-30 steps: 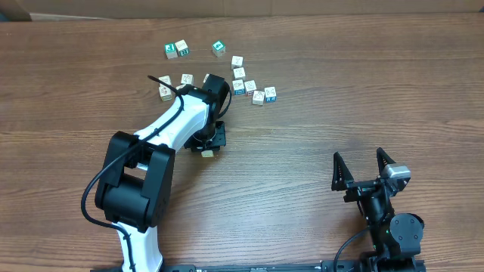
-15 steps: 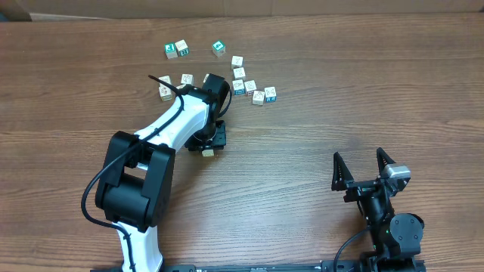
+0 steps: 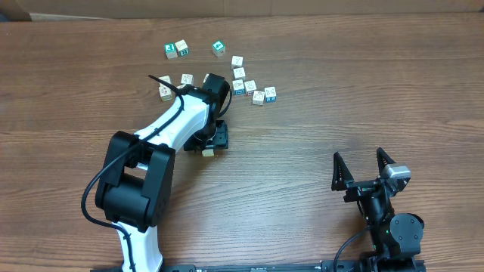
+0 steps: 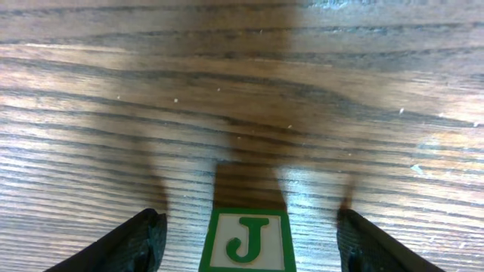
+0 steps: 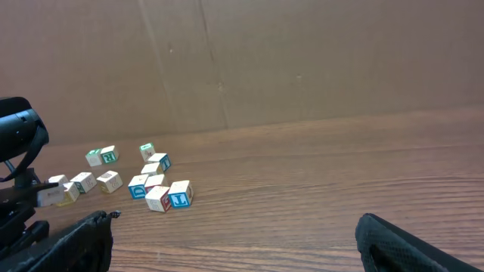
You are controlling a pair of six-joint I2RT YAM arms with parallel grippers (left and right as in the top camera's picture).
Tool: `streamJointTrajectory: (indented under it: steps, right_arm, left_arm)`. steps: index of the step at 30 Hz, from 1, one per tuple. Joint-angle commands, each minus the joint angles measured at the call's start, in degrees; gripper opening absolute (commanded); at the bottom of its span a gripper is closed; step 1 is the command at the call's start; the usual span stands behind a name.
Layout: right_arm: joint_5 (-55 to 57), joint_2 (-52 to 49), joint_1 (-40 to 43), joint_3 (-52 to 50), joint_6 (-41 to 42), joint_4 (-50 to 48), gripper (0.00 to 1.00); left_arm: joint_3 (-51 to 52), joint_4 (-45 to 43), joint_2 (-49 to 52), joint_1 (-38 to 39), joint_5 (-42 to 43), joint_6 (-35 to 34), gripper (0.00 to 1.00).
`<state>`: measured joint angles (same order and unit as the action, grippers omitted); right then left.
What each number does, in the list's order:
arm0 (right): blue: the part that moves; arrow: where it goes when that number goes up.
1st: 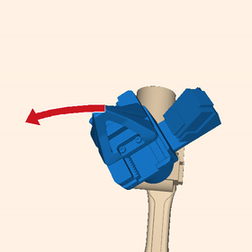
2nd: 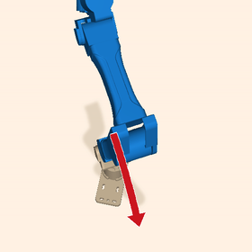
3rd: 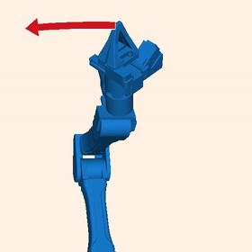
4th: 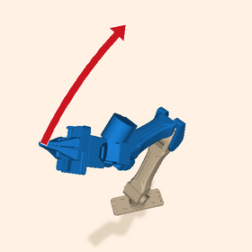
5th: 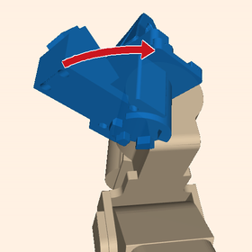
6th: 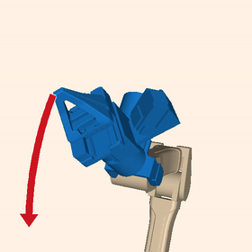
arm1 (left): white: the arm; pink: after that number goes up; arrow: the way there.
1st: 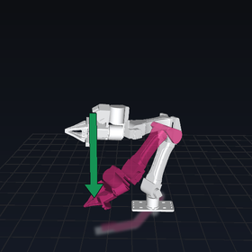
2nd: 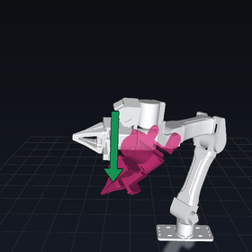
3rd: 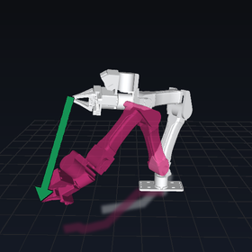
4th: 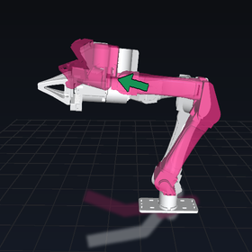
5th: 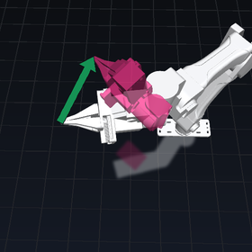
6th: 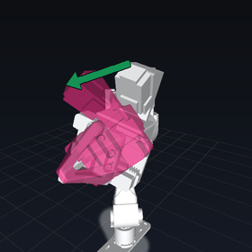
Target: Form a horizontal line
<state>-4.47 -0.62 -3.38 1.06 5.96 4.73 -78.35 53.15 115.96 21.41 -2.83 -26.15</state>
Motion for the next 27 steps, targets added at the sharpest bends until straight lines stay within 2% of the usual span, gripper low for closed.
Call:
streamJointTrajectory:
  steps: [1, 4, 9, 12, 14, 17, 19, 24, 26, 27]
  right_arm:
    - [0.35, 0.46, 0.28, -0.59, -0.24, -0.28, 1.0]
    - [0.35, 0.46, 0.28, -0.59, -0.24, -0.28, 1.0]
    - [0.35, 0.46, 0.28, -0.59, -0.24, -0.28, 1.0]
    - [0.35, 0.46, 0.28, -0.59, -0.24, -0.28, 1.0]
    - [0.35, 0.46, 0.28, -0.59, -0.24, -0.28, 1.0]
    - [0.35, 0.46, 0.28, -0.59, -0.24, -0.28, 1.0]
    - [0.35, 0.46, 0.28, -0.59, -0.24, -0.28, 1.0]
    - [0.35, 0.46, 0.28, -0.59, -0.24, -0.28, 1.0]
    - [0.35, 0.46, 0.28, -0.59, -0.24, -0.28, 1.0]
    - [0.35, 0.46, 0.28, -0.59, -0.24, -0.28, 1.0]
  left_arm:
    - [0.31, -0.07, 0.94, 0.42, -0.35, 0.42, 0.72]
    - [0.31, -0.07, 0.92, 0.42, -0.35, 0.42, 0.75]
    - [0.31, -0.07, 0.94, 0.42, -0.35, 0.42, 0.92]
    - [0.31, -0.11, 0.94, 0.42, -0.35, 0.42, 0.94]
    - [0.31, -0.09, 0.94, 0.42, -0.33, 0.42, 1.0]
    - [0.31, -0.07, 0.92, 0.42, -0.33, 0.42, 0.99]
    - [0.31, -0.04, 0.94, 0.42, -0.35, 0.44, 0.91]
    - [0.31, -0.15, 0.94, 0.37, -0.37, 0.44, 0.8]
    - [0.31, -0.33, 0.94, 0.37, -0.35, 0.44, 0.79]
    - [0.31, -0.35, 0.94, 0.37, -0.37, 0.46, 0.82]
